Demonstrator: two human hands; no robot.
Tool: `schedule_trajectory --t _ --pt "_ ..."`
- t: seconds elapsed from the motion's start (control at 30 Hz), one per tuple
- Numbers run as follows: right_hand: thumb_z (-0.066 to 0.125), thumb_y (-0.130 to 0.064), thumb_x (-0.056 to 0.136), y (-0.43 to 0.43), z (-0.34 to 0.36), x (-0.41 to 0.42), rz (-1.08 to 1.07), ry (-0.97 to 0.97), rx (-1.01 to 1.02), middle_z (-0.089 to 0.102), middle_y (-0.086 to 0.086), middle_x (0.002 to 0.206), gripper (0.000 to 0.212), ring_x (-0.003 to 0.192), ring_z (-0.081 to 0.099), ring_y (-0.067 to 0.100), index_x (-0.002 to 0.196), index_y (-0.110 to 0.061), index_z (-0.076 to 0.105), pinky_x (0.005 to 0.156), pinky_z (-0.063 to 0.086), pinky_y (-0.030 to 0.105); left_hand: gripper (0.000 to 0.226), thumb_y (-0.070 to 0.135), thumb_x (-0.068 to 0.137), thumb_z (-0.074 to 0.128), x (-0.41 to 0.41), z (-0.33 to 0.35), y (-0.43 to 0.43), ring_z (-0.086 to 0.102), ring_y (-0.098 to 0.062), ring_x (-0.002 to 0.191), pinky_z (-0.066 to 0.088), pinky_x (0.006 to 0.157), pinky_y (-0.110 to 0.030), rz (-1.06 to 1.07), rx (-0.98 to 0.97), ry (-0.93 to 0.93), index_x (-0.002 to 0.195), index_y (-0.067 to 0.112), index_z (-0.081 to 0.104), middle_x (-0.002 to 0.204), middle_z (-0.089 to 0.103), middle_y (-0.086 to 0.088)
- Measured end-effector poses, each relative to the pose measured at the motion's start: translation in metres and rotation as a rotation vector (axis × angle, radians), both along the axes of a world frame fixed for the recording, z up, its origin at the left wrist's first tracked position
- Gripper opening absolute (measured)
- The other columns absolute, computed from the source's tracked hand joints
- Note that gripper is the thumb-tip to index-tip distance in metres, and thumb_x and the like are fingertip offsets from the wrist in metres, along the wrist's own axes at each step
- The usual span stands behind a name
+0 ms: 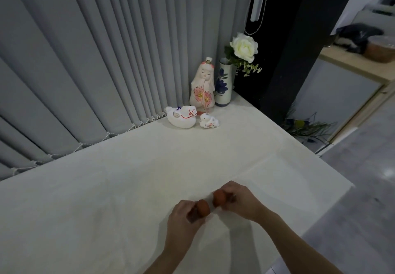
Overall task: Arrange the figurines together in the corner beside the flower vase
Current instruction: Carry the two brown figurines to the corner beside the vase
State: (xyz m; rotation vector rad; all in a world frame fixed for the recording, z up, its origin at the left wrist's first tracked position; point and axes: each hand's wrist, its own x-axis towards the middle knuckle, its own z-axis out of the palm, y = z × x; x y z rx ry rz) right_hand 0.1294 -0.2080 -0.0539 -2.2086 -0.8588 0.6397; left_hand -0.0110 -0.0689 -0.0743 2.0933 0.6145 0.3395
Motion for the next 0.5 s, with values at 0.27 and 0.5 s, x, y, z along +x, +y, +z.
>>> schedule_trajectory --t 0.27,0.5 --pt "0.075 -0.004 0.069 -0.006 -0.01 0.021 -0.034 0.044 0.135 0.066 0.006 0.094 0.023 0.085 0.061 0.013 0.091 -0.003 0.071 0.072 0.044 0.008 0.043 0.011 0.053 0.079 0.021 0.003 -0.003 0.058 -0.004 0.078 0.044 0.068 -0.012 -0.015 0.027 -0.122 0.09 0.03 0.067 0.099 0.061 0.013" --pt "0.076 0.001 0.068 -0.013 0.015 0.098 -0.165 0.015 0.197 0.07 0.015 0.096 0.02 0.081 0.06 0.014 0.088 -0.001 0.072 0.063 0.041 0.009 0.034 0.008 0.06 0.083 0.105 0.035 0.002 0.061 -0.003 0.077 0.044 0.073 -0.007 -0.064 -0.028 -0.082 0.08 0.033 0.074 0.08 0.066 0.029"
